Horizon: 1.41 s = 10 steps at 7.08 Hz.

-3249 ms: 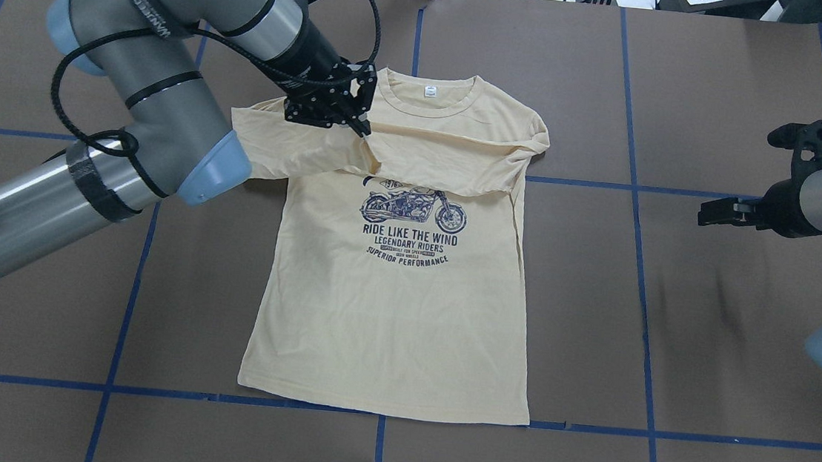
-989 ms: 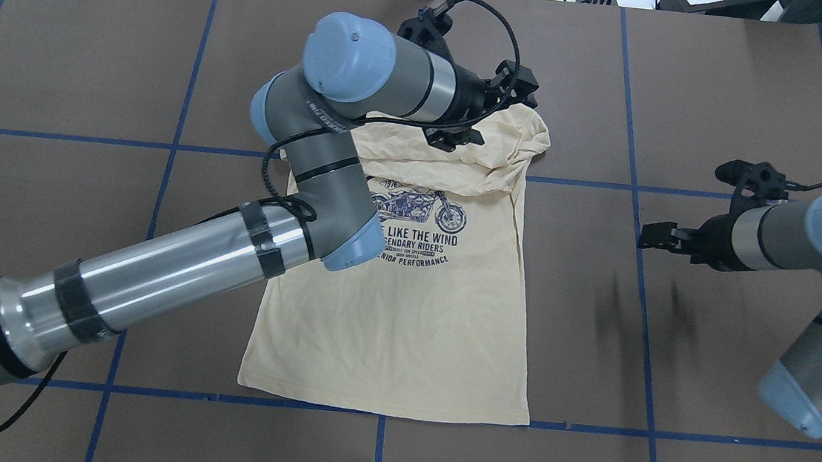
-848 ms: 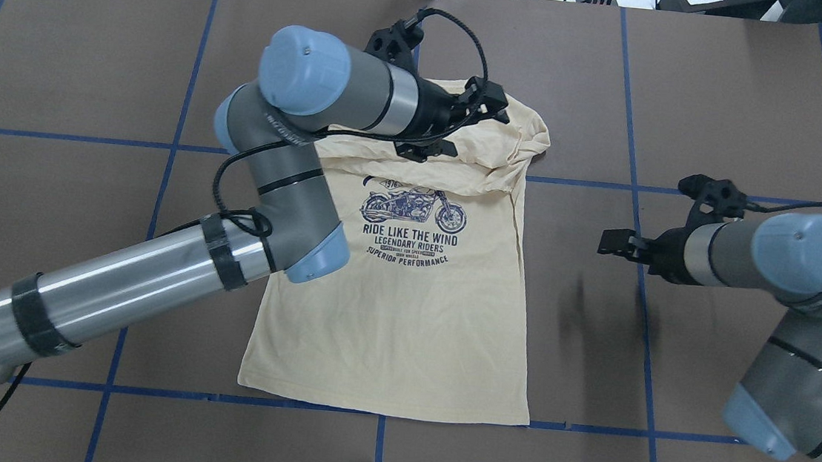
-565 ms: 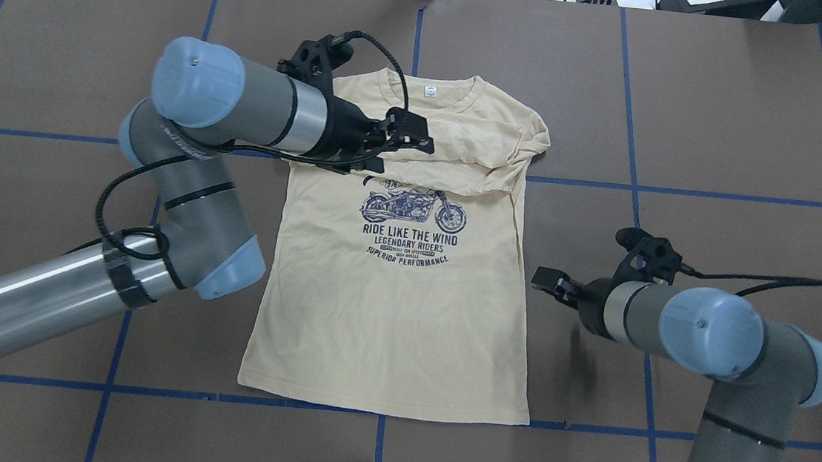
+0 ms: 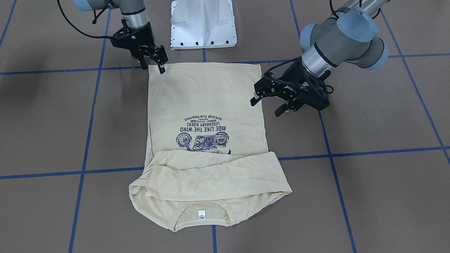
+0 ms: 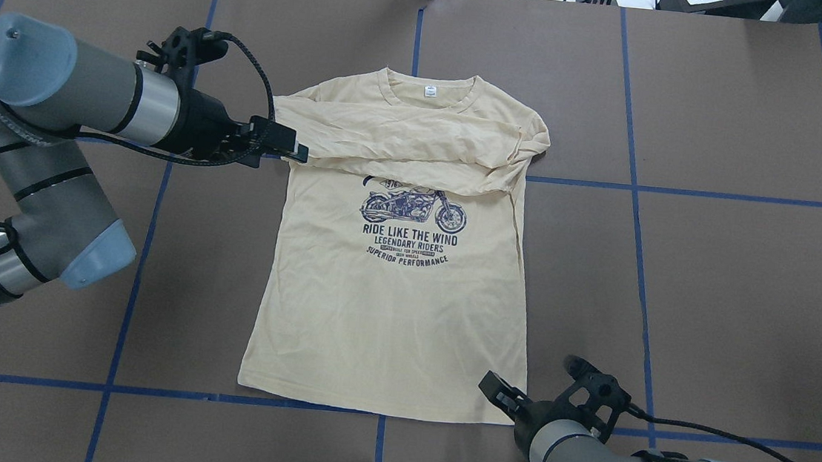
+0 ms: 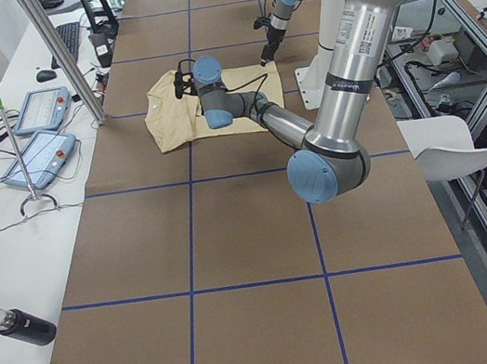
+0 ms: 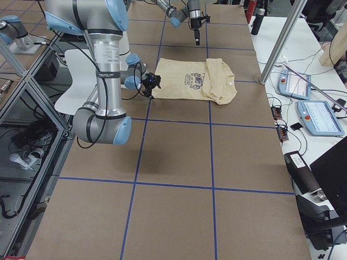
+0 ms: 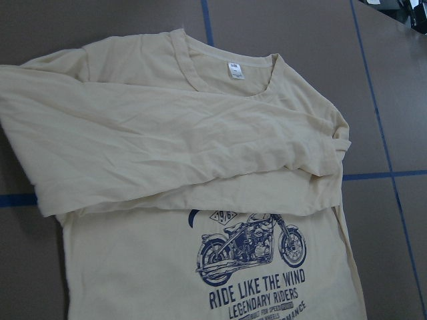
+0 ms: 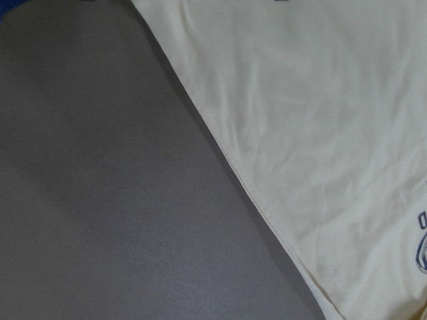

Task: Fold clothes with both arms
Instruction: 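Release the sleeve and move both grippers toward the hem nearest the robot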

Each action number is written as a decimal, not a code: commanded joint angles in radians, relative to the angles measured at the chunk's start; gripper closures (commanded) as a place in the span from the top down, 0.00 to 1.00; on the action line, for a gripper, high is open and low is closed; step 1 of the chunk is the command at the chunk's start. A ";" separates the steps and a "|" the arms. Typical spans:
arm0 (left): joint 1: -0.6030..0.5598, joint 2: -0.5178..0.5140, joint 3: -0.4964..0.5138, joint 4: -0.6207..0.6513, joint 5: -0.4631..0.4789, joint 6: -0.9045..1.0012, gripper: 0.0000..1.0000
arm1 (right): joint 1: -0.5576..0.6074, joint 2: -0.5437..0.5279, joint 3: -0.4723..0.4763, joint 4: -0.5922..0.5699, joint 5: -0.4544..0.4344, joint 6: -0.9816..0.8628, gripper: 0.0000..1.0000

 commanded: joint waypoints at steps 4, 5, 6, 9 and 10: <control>0.000 0.038 -0.015 0.001 0.002 -0.038 0.99 | -0.026 0.003 0.016 -0.042 -0.007 0.020 0.63; 0.000 0.038 -0.009 0.001 0.002 -0.038 0.99 | -0.025 0.001 0.017 -0.042 -0.007 0.020 0.60; 0.001 0.040 -0.009 0.001 0.002 -0.038 0.99 | -0.025 -0.003 0.017 -0.042 -0.007 0.020 0.50; 0.001 0.034 -0.006 0.007 0.002 -0.038 0.99 | -0.023 -0.010 0.030 -0.044 -0.006 0.020 0.04; 0.001 0.032 -0.006 0.010 -0.001 -0.046 0.99 | -0.023 -0.011 0.036 -0.054 -0.001 0.020 0.00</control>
